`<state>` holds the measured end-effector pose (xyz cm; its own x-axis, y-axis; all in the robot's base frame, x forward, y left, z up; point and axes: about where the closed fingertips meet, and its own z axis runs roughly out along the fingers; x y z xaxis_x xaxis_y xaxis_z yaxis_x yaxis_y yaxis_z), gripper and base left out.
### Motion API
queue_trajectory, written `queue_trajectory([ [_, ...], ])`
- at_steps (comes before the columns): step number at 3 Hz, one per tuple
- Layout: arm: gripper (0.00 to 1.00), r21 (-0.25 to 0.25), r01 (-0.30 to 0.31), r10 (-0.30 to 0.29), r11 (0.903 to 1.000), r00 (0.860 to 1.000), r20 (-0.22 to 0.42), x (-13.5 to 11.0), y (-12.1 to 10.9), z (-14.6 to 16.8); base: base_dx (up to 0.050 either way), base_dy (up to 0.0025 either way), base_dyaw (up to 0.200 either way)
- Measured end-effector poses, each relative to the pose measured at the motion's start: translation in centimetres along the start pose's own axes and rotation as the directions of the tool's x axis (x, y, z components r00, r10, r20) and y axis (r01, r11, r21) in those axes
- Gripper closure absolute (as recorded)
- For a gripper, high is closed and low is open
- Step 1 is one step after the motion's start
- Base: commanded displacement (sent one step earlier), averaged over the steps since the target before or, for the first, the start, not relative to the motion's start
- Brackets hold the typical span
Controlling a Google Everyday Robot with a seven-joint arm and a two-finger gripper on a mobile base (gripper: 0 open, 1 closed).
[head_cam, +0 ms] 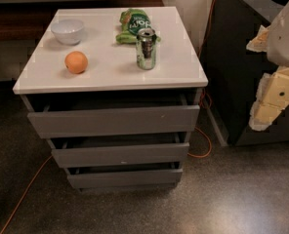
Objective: Place orange into bottom drawer
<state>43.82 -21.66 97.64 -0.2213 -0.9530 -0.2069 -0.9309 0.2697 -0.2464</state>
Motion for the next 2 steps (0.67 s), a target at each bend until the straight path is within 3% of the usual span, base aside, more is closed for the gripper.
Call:
queue_trajectory([
  [1, 0.0, 0.0, 0.0, 0.0, 1.0, 1.0, 0.0, 0.0, 0.0, 0.0, 0.0, 0.0, 0.0],
  [2, 0.0, -0.02, 0.018, -0.017, 0.9996, 0.999, 0.044, -0.1, 0.7, 1.8, 0.0, 0.0, 0.0],
])
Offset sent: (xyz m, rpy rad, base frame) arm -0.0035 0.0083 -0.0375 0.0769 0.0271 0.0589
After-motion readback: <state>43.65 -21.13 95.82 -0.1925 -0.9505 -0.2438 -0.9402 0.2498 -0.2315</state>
